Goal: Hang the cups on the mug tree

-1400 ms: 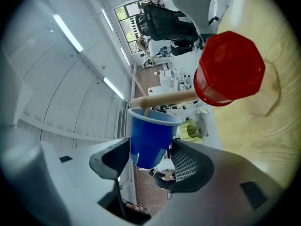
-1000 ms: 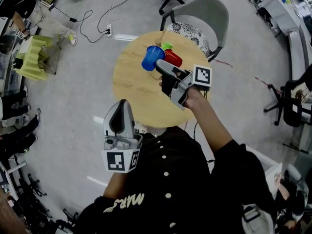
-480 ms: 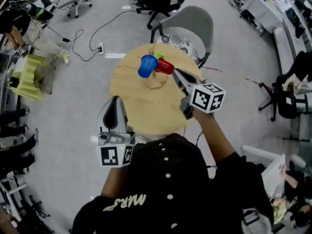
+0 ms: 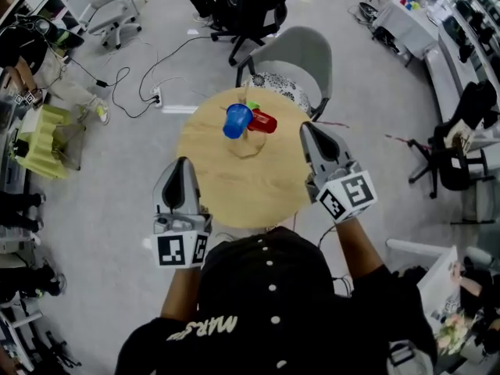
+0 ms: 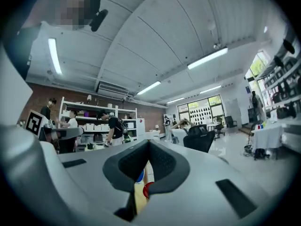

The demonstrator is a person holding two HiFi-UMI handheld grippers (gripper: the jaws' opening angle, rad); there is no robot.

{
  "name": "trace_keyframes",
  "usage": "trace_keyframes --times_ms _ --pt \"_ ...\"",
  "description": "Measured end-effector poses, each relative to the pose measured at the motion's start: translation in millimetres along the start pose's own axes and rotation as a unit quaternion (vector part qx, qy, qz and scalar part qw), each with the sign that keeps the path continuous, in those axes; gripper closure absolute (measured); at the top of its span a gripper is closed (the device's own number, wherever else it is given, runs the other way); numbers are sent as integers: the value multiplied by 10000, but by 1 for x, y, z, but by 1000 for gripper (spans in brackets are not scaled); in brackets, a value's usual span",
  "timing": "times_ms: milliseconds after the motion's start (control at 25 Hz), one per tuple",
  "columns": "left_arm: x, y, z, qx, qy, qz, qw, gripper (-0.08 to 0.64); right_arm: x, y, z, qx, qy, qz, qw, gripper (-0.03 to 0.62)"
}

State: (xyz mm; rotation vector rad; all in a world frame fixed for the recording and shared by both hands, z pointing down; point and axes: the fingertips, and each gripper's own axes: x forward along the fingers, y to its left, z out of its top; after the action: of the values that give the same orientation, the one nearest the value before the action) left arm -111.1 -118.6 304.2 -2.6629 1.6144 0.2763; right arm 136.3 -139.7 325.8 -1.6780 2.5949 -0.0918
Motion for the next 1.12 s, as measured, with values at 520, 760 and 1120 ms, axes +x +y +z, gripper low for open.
trace_keyframes --times_ms 520,760,1120 --pt "-12 30 12 265 -18 275 9993 564 -61 -30 43 -585 -619 -1046 9909 592" --pt "-22 39 14 311 -39 511 9982 563 -78 -39 36 -546 -591 -1346 9876 592" --pt "-19 34 12 341 -6 444 9984 564 -77 -38 35 -481 -667 -1310 9880 592"
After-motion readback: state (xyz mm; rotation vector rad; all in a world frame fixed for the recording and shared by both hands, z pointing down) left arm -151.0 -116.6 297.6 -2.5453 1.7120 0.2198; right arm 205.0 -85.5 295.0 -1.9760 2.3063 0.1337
